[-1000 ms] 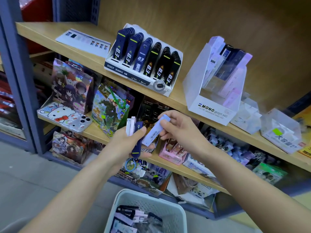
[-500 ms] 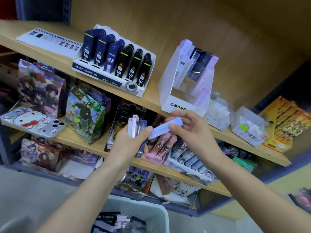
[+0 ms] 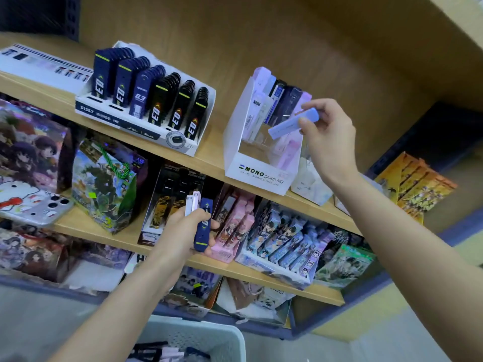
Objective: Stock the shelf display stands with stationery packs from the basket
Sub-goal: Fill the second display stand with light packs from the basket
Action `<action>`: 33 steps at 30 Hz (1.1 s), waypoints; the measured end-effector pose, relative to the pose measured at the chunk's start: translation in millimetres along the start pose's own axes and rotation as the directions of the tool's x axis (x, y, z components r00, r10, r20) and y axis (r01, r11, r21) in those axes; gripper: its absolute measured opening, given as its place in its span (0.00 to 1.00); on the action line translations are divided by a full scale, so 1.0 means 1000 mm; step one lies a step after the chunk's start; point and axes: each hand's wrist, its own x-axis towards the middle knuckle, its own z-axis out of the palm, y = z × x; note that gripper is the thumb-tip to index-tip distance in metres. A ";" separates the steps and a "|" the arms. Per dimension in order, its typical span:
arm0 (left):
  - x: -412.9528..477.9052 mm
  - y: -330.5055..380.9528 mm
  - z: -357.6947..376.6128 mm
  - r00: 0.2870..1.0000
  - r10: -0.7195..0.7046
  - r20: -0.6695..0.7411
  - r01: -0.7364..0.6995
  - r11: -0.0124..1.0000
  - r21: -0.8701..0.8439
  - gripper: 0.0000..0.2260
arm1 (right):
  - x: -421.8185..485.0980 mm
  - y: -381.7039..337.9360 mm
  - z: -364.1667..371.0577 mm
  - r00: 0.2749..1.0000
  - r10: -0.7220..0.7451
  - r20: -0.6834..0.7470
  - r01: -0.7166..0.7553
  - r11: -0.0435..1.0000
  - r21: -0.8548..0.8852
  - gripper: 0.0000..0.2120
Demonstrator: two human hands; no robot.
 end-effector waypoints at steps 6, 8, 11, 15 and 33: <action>0.002 0.000 -0.003 1.000 0.001 -0.015 0.000 0.999 0.041 0.04 | 0.027 -0.004 0.013 0.996 -0.077 -0.055 0.074 0.996 -0.041 0.07; 0.004 0.001 -0.003 1.000 0.005 -0.023 -0.004 0.999 0.035 0.03 | 0.034 -0.004 0.015 0.994 -0.096 -0.056 0.092 0.994 -0.056 0.07; 0.005 0.001 -0.002 0.999 0.014 -0.035 -0.013 0.999 0.036 0.02 | 0.046 -0.006 0.017 0.989 -0.100 -0.108 0.095 0.994 -0.045 0.08; 0.005 0.000 -0.003 0.999 0.045 -0.021 -0.044 0.996 0.074 0.02 | 0.065 -0.007 0.025 0.987 -0.098 -0.126 0.094 0.995 -0.035 0.09; 0.003 0.022 -0.005 0.967 0.228 0.116 -0.250 0.940 0.234 0.03 | 0.108 0.001 0.054 0.998 -0.033 0.061 0.044 0.983 -0.179 0.09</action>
